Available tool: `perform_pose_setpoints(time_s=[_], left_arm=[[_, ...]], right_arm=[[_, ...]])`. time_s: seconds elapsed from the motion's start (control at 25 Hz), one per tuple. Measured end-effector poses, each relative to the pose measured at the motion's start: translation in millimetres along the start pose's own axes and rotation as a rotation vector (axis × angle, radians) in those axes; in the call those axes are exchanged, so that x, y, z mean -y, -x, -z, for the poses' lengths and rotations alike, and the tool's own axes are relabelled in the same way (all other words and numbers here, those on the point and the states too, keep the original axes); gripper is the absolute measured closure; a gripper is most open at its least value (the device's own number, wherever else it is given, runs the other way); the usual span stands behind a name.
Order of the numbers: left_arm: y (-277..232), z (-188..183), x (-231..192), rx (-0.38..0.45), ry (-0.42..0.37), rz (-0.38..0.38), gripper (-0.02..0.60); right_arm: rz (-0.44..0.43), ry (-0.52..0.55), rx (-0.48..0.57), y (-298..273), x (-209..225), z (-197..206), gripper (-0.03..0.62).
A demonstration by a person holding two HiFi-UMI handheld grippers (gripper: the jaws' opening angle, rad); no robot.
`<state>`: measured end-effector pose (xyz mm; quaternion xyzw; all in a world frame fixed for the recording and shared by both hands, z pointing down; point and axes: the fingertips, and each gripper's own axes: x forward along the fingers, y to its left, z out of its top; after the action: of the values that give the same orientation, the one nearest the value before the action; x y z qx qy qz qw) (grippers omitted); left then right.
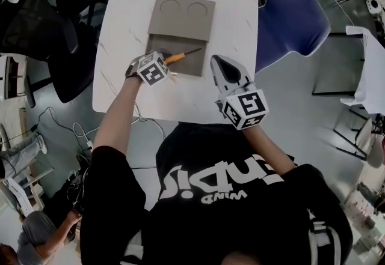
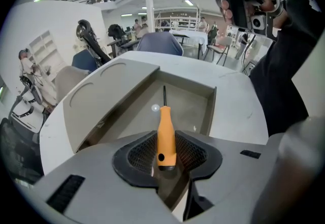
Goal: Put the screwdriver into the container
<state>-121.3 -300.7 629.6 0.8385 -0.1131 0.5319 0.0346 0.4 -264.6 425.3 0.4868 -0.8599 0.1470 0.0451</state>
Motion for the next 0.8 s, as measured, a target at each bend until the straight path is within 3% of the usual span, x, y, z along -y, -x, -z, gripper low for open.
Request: perform_pose_setpoints(time_s=[0.16, 0.6, 0.8], left_arm=[[-4.9, 1.9, -2.3, -0.039, -0.012, 0.016, 0.460], [-8.6, 4.2, -4.1, -0.051, -0.001, 0.039, 0.457], [-5.3, -0.1, -4.2, -0.039, 0.037, 0.064, 0.400]], right_arm=[[0.001, -0.001, -0.002, -1.2, 0.8, -0.1, 0.583], [-0.016, -0.011, -0.007, -2.3, -0.2, 3.3, 0.583], [-0.018, -0.011, -0.012, -2.8, 2.0, 3.8, 0.583]])
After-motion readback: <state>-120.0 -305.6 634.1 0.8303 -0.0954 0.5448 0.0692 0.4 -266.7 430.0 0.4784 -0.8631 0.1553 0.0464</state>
